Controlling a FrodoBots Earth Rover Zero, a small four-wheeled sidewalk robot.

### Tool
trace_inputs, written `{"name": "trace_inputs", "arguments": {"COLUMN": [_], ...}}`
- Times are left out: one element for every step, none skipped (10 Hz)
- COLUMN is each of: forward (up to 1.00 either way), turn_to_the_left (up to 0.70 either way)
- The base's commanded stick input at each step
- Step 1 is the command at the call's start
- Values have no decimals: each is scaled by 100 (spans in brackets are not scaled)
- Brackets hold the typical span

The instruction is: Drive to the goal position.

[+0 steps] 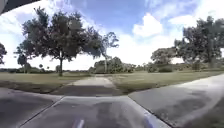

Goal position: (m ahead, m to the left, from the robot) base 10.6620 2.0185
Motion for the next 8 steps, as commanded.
{"name": "trace_inputs", "arguments": {"forward": [69,69,69,69,69,69,69,69], "turn_to_the_left": [32,34,34,34,34,30,18,7]}}
